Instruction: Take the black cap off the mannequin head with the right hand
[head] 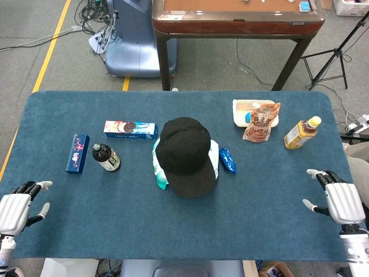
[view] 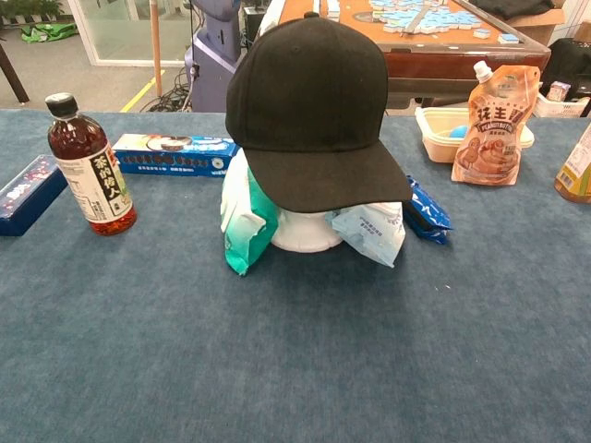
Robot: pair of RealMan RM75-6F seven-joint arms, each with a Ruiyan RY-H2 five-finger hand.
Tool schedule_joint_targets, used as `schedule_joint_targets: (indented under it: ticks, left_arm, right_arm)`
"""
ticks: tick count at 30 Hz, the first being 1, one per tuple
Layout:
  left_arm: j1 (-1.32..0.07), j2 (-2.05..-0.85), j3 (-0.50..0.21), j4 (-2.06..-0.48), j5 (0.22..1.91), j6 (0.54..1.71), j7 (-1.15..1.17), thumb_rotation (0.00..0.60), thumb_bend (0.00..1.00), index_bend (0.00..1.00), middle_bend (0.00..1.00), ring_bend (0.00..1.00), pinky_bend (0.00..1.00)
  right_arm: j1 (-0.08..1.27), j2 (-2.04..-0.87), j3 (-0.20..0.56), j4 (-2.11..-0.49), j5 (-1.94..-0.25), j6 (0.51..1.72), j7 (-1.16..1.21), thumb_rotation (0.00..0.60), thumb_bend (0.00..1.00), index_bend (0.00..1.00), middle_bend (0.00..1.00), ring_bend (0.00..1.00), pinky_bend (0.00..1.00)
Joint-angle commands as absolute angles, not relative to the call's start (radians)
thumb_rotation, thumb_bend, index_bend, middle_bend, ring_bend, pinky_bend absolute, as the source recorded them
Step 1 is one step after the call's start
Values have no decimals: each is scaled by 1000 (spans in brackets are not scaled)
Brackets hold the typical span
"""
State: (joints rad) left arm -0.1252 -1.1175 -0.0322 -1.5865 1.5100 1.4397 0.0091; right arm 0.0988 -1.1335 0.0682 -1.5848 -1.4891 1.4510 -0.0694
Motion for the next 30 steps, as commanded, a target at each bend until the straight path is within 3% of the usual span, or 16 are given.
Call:
schedule_joint_targets:
  ticks: [1,6,10,14,18,24,30]
  left_arm:
    - [-128,-1120,-30,-1590,1505,1430,20,600,339,276,384,246,358]
    - [-130,-1125,-28,-1595,1500,1424,36,600,338,276,384,246,358]
    - [-129,-1125,-32,-1594,1491,1427,32,600,339,276,384,246,358]
    - [-129,-1123,-29,-1591,1491,1422,27,600,339,276,384,246,358]
    - [-124,-1120,-25,-1597,1501,1433,25,600,339,277,384,246,358]
    - [-124,-1116,-26,-1597,1494,1429,17,600,338,278,384,246,358]
    - [-122,-1110,-26,-1602,1495,1433,9,600,338,279,384,246,359]
  right_arm:
    - [97,-1131,63,-1590,-1499,1456,-72,600,75,269,376,273,518]
    - [102,-1133,62,-1585,-1510,1455,-62,600,75,269,377,273,518]
    - [94,-1164,65,-1567,-1573,1527,-45,600,74,277,420,293,518]
    - [87,-1227,71,-1516,-1674,1645,-19,600,72,367,542,421,608]
    - [113,-1275,80,-1482,-1773,1700,-64,600,43,388,704,582,731]
    - [179,-1315,94,-1506,-1873,1680,-165,600,1,388,895,764,861]
    - [246,-1364,108,-1499,-1900,1616,-200,600,0,395,982,842,913]
